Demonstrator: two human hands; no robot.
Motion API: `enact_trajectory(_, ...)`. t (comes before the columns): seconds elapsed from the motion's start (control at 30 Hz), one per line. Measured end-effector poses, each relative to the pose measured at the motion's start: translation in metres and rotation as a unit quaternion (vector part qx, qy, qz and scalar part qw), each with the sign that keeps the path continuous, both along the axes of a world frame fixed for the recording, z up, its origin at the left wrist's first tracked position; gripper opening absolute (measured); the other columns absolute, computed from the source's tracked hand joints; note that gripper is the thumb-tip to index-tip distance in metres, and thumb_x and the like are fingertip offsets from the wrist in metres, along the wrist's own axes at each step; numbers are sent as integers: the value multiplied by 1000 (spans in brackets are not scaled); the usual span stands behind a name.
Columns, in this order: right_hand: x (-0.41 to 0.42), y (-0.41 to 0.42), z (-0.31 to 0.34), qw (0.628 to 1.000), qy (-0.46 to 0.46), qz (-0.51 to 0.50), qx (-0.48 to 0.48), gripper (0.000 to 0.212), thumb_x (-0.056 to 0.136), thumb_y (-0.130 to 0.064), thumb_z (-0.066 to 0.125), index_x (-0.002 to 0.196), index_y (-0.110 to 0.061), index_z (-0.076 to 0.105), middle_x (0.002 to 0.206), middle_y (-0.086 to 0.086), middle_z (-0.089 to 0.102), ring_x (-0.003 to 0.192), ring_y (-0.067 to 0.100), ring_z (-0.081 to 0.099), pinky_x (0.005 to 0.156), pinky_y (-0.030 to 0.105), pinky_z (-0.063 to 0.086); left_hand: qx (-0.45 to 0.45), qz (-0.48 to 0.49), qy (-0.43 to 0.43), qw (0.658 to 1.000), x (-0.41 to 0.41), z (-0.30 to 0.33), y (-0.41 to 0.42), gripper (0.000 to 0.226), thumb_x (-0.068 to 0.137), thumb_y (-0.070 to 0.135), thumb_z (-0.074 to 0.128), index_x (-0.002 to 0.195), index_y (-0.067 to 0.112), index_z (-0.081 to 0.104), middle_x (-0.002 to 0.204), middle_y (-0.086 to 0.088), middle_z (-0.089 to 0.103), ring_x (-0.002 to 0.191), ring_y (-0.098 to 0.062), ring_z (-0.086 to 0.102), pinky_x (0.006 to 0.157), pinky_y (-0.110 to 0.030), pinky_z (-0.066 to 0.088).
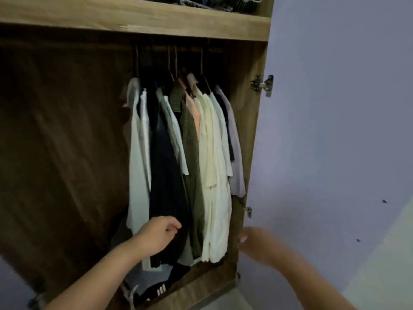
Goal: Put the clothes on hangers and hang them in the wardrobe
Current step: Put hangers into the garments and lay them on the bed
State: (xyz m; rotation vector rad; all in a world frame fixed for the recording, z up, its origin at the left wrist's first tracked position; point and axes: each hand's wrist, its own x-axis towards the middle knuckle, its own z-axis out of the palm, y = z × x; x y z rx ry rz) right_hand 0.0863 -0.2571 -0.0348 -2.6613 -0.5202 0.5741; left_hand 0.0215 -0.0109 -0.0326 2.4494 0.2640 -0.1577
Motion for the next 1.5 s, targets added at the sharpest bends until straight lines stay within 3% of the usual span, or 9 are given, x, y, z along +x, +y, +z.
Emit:
enact_trajectory(0.13, -7, 69, 17, 997, -24, 41, 65, 31, 97, -26, 45, 126, -15, 52, 106, -3, 56, 83, 7, 52, 68, 8, 41, -26, 71, -50, 996, -21, 14, 61, 33, 93, 2, 45, 81, 31, 55, 96, 0, 61, 98, -14, 58, 81, -16, 43)
enact_trajectory(0.23, -6, 114, 36, 988, -45, 69, 130, 30, 96, -19, 47, 125, -12, 53, 108, 2, 61, 93, 12, 57, 71, 8, 42, -52, 119, -88, 988, -27, 27, 87, 34, 94, 3, 45, 79, 32, 54, 92, 5, 60, 96, -13, 58, 83, -19, 42)
enact_trajectory(0.37, 8, 164, 69, 968, -69, 80, 227, 28, 94, -14, 49, 121, -12, 55, 79, -9, 56, 71, 5, 54, 56, 7, 39, -64, 172, -142, 973, -18, 41, 109, 27, 92, 0, 45, 91, 25, 55, 96, 2, 59, 97, -12, 56, 82, -16, 39)
enact_trajectory(0.53, 33, 219, 127, 924, -125, 82, 352, 36, 92, -6, 46, 127, -14, 51, 108, -1, 57, 97, 10, 55, 86, 18, 44, -104, 197, -211, 952, 18, 68, 125, 31, 93, -1, 44, 115, 19, 53, 105, 6, 54, 88, 3, 51, 68, -2, 38)
enact_trajectory(0.8, 83, 284, 172, 894, -105, 115, 420, 57, 94, -5, 43, 147, -21, 26, 148, 2, 36, 134, 12, 36, 102, 19, 30, -172, 203, -299, 916, 92, 112, 140, 52, 93, 0, 43, 140, 20, 35, 139, 3, 44, 126, -12, 44, 107, -26, 35)
enact_trajectory(0.97, 96, 308, 176, 890, -15, 94, 445, 59, 95, -3, 40, 149, -18, 20, 153, 3, 29, 139, 16, 30, 112, 29, 27, -220, 170, -318, 906, 109, 120, 150, 43, 94, -3, 39, 130, 20, 47, 120, 5, 58, 106, 0, 54, 87, -8, 45)
enact_trajectory(1.13, 102, 332, 190, 871, 41, 6, 490, 35, 94, -7, 44, 126, 7, 42, 128, 23, 49, 114, 30, 51, 101, 40, 41, -241, 145, -314, 907, 107, 128, 173, 51, 87, -13, 38, 108, 28, 59, 107, 9, 65, 95, 6, 60, 78, -5, 46)
enact_trajectory(1.27, 110, 367, 195, 845, 99, -59, 522, 32, 88, -8, 50, 120, -11, 56, 109, 18, 61, 104, 32, 58, 92, 42, 47, -235, 108, -293, 920, 104, 135, 189, 57, 86, -16, 38, 104, 35, 58, 109, 15, 63, 99, 5, 58, 74, 1, 42)
enact_trajectory(1.5, 123, 376, 199, 719, 163, -108, 667, 35, 87, 11, 32, 98, -11, 57, 82, 11, 59, 80, 26, 56, 80, 38, 48, -211, 111, -353, 905, 107, 149, 213, 50, 87, -13, 41, 95, 29, 65, 104, 13, 66, 90, 7, 60, 73, 0, 43)
